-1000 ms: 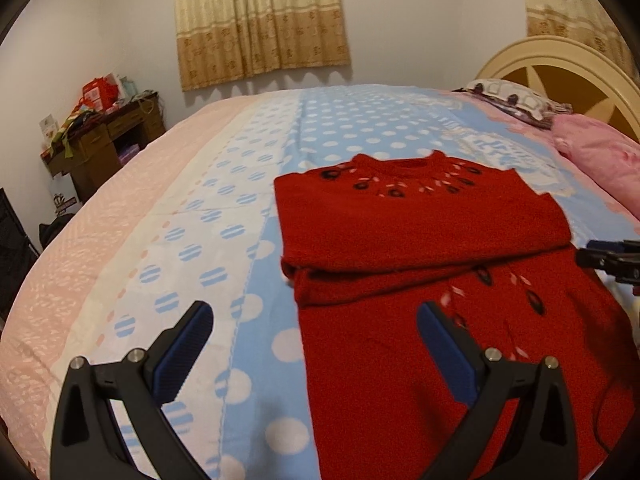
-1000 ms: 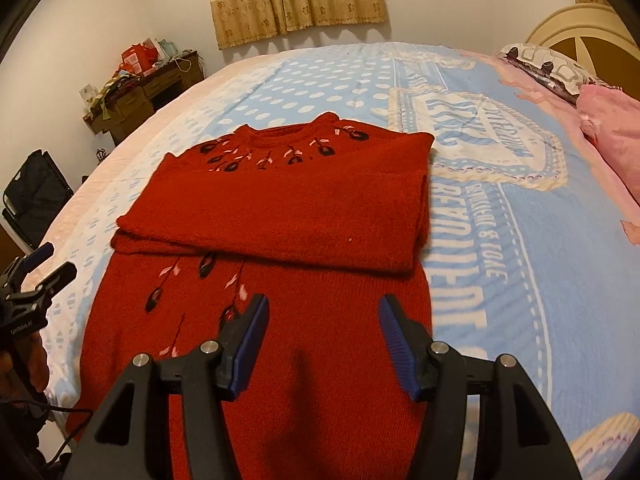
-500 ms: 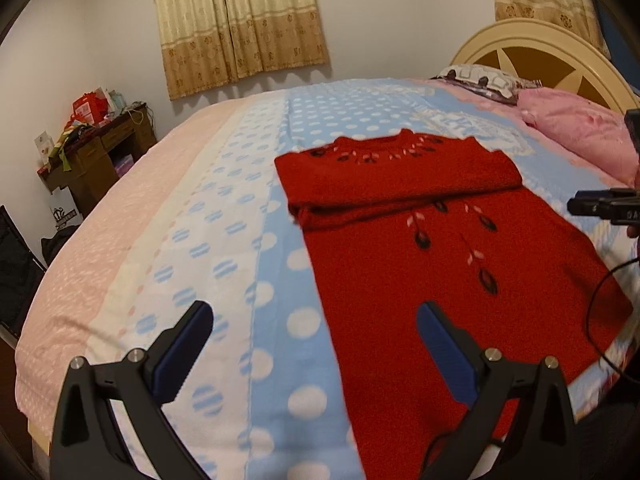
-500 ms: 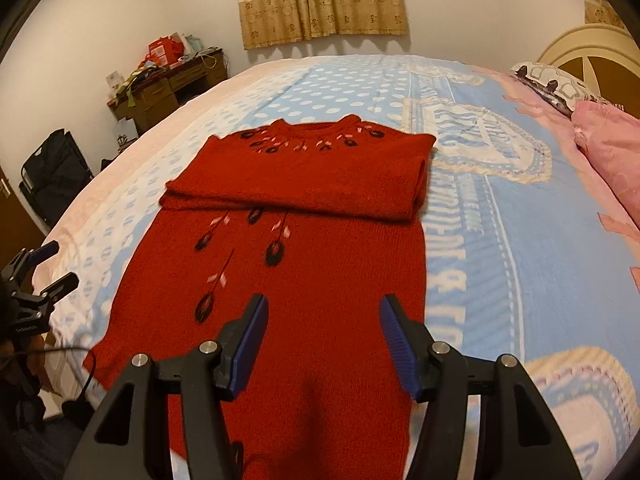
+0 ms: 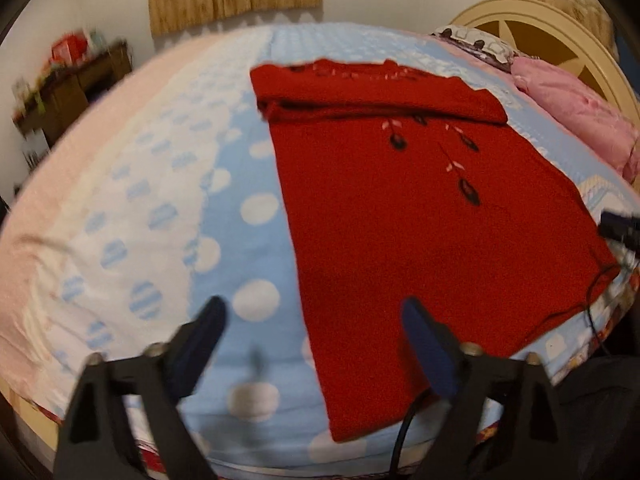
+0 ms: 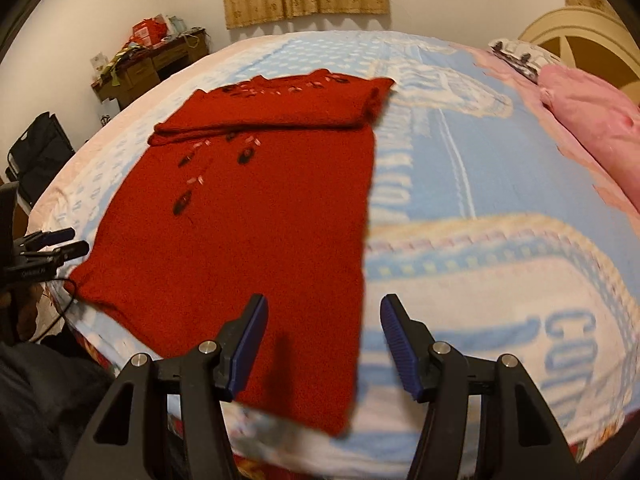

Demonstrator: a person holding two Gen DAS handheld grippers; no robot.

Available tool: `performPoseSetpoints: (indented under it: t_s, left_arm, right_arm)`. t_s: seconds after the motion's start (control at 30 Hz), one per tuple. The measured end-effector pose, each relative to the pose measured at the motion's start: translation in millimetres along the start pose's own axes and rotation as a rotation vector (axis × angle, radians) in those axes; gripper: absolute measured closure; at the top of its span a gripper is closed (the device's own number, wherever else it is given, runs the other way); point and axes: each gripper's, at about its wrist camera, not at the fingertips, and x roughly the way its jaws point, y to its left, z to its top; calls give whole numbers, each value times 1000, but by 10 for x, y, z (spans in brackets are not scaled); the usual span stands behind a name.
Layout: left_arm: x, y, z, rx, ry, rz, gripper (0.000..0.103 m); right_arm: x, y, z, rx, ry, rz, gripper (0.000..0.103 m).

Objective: Fold small clothes
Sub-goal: 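Move both grippers to the sweater hem and grasp it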

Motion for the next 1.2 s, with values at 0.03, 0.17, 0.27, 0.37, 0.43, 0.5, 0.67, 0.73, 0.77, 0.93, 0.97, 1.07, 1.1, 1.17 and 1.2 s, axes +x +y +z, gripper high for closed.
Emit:
performPoseSetpoints:
  t_s: [0.03,0.17,0.27,0.37,0.43,0.5,0.67,0.73,0.77,0.93,0.97,1.07,1.1,1.17,1.2]
  left_arm:
    - [33,27,-17,-21,19,-6,29]
    - [138,88,-136,-99,97,-59,34]
    - [133,32,-207,-100,130,-111,45]
    - [91,-21,-254,-94,133,-132,46]
    - [65,-4,-259,-100,134,-134,46]
    - [29,6,-272,-97,138,-134,46]
    - [-75,-84,-338,-20,152,-88,48]
    - [-79,-107,-350,-7,150,-96,52]
    - [-75,-103,-352,-9,144,-104,54]
    - [-35,-170,-337,26,141,-117,65]
    - [-26,-184,-338,35,142,-116,65]
    - [-36,-159,-313,23,136,-133,66]
    - [-47,-151,-309,23,134,-135,68]
    - [-65,-135,-307,24,128,-141,88]
    - [-80,-127,-306,27,121,-154,93]
  right_arm:
    - [1,-39,-48,14,4,1,43]
    - [-14,-100,-161,38,0,8,43]
    - [-44,-95,-208,39,-3,9,43]
    - [-65,-82,-266,32,6,4,43]
    - [-86,-59,-312,27,17,11,43]
    - [-103,-51,-369,34,28,26,43]
    - [-117,-73,-420,64,16,47,44]
    - [-119,-87,-411,86,7,68,47]
    - [-115,-84,-411,89,5,77,49]
    - [-59,-28,-416,81,1,81,50]
    - [-64,-22,-420,80,3,86,51]
    - [-76,-44,-421,94,13,125,67]
    - [-73,-61,-420,106,16,140,69]
    - [-72,-93,-423,119,14,145,78]
    - [-78,-106,-423,123,11,148,82]
